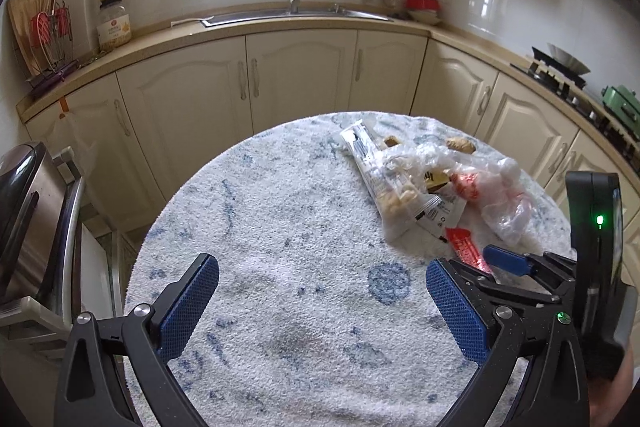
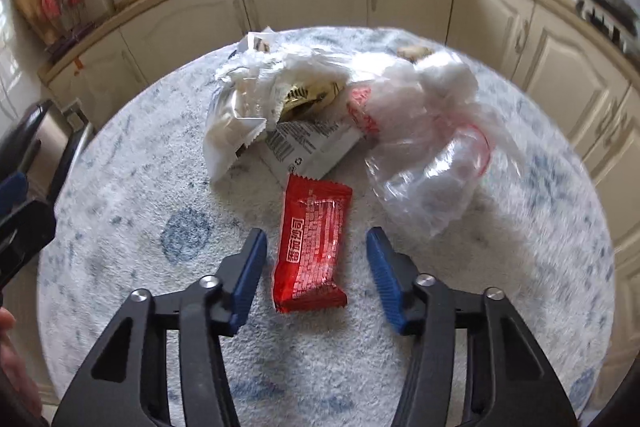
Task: Collect trash
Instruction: 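Grasp the red candy wrapper with the right tool while the left tool grasps the bread bag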
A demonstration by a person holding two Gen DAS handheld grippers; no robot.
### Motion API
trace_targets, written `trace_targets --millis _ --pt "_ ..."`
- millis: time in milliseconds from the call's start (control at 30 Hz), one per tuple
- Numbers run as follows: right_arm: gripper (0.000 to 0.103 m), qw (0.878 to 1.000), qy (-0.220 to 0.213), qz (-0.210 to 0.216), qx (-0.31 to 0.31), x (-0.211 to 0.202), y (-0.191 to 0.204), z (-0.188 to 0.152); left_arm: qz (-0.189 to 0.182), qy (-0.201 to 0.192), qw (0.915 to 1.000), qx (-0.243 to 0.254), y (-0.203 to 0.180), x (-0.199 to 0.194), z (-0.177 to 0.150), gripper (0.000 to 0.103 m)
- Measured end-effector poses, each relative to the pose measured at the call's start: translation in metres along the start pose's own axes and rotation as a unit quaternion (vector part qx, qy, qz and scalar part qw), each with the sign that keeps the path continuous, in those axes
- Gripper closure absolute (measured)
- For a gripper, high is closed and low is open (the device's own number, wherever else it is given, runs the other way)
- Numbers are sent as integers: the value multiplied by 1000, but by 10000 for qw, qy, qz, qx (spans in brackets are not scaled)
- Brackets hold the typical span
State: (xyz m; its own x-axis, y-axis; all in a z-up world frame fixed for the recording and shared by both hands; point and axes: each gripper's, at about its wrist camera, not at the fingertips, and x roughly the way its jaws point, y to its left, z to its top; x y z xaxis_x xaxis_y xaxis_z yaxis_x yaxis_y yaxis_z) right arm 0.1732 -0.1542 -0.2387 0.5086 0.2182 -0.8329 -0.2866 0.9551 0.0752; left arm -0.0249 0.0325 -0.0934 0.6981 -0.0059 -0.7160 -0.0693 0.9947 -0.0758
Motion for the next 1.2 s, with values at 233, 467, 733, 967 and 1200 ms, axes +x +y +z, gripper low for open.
trace_targets --millis 233,467,733,967,1200 --pt "85 9999 -57 125 -18 -9 -14 -8 -111 133 9998 60 -18 47 30 1" --pt "85 9992 -107 239 318 -14 -41 -5 -261 223 9994 65 -43 104 63 1" --pt "85 9984 -124 397 377 -14 -47 2 70 302 9995 -65 -51 179 105 1" --pt "85 9979 -79 484 421 -8 -48 3 -36 426 9990 -145 -55 233 126 10" --pt "85 9977 -126 437 496 -16 -53 1 -705 685 9951 -117 -63 270 140 73"
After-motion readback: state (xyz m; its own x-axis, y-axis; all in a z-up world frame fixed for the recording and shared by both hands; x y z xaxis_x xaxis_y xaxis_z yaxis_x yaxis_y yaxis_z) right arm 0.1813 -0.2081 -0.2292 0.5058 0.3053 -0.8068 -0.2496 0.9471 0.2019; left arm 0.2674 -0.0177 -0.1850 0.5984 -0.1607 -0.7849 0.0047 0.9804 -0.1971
